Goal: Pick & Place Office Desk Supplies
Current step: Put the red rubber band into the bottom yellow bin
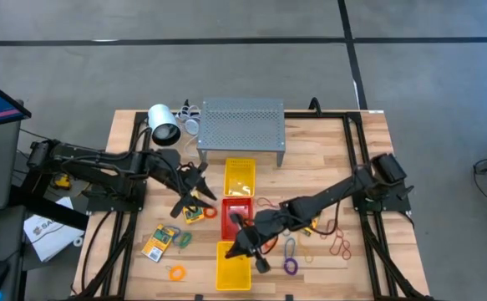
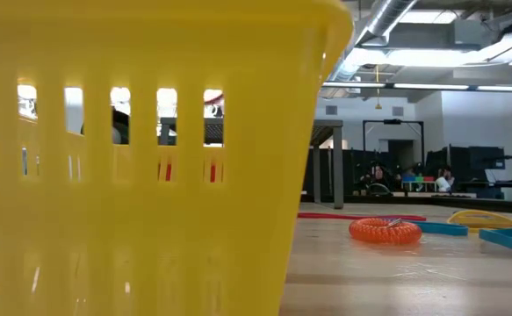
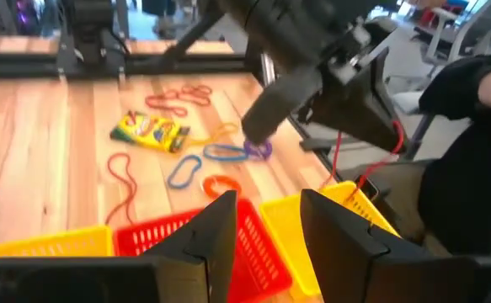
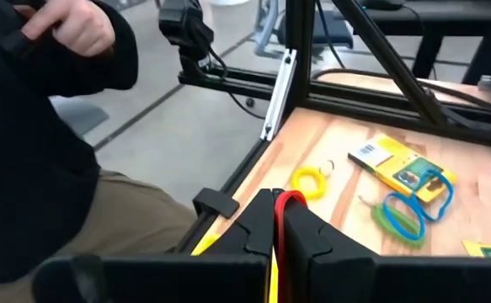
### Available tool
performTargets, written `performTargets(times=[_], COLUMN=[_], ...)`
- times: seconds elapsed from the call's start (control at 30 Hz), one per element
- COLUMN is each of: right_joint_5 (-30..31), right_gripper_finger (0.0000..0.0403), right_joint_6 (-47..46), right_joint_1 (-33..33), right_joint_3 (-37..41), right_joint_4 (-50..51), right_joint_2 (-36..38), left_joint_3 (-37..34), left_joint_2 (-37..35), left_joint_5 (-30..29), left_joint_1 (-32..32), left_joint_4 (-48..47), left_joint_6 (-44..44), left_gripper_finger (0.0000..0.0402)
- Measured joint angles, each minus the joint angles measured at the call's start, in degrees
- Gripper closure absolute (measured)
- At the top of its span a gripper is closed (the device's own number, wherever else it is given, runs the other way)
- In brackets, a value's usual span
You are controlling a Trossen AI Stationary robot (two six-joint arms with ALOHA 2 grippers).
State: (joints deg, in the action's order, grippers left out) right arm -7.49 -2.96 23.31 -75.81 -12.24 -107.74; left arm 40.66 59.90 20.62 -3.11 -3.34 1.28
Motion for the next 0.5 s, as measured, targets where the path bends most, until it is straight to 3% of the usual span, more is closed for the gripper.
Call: performTargets(times=[0.2, 0.5], right_joint_5=[6.29, 9.44], right_gripper_finger=[0.0403, 0.0403], right_joint_6=[-1.81, -5.94], right_joint_1=[1.98, 4.43], right_joint_3=[0.00, -0.01], right_joint_4=[0.32, 0.57], right_joint_2=[0.00, -0.31], left_joint_3=[-1.99, -7.97], left_joint_2=[-0.84, -7.13], left_joint_5=[-3.47, -5.08], left_joint_1=[0.00, -0.28], left_joint_4=[-2.85, -3.56], left_joint_6=[0.19, 5.38], left_gripper_finger=[0.0280, 0.0280])
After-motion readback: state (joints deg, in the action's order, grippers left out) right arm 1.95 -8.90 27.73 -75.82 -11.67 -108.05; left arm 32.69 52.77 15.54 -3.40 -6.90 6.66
